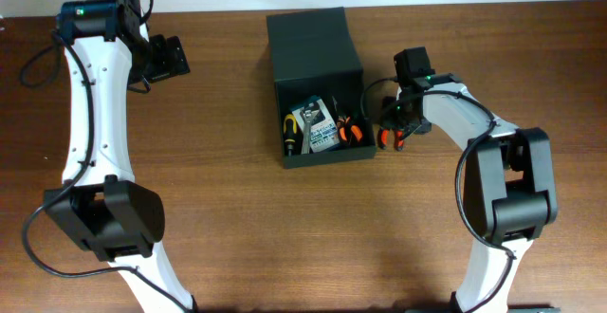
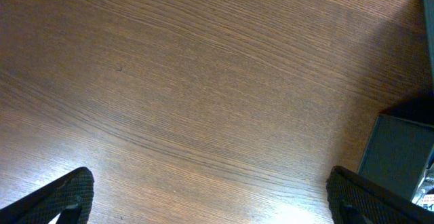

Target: Pack container

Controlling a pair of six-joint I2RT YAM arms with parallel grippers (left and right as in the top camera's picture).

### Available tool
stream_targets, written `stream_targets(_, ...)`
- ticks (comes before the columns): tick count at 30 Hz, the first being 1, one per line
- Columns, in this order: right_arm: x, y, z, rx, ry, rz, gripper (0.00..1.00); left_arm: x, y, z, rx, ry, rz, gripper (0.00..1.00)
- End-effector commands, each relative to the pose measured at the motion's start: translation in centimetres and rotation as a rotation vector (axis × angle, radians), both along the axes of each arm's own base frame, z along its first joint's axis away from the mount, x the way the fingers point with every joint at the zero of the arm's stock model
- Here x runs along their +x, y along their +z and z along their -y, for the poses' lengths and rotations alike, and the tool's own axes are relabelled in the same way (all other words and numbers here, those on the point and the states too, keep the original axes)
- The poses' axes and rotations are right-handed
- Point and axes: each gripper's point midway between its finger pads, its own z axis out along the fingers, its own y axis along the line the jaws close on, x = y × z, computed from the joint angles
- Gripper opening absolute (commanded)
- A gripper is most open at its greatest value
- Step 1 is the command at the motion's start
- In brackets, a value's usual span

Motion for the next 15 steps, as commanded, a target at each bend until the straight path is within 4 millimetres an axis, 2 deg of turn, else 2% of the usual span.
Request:
stream_targets(1, -1.09, -3.17, 0.56, -0.027, -0.004, -0.061, 0.51, 0.24, 0.55, -0.34, 0.019, -0.005, 0.016, 0.99)
stream_targets(3, -0.79, -3.19, 0.52, -0.026, -0.005, -0.05, 0.5, 0.24, 0.55, -0.34, 0.019, -0.005, 0.016, 0.99)
stream_targets(9, -0.69, -3.47, 0.47, -0.023, -0.009, -0.049, 0.34, 0.24, 0.55, -0.34, 0.019, -0.005, 0.016, 0.99)
stream_targets(12, -1.19, -3.91, 0.51, -0.021, -0.022, -0.074, 0.29, 0.24, 0.55, -0.34, 0.019, -0.005, 0.016, 0.99)
stream_targets(15, -1.58, -4.05, 0.55, -0.022, -0.029, -0.09, 0.19, 0.24, 0.55, -0.34, 0.019, -0.005, 0.016, 0.99)
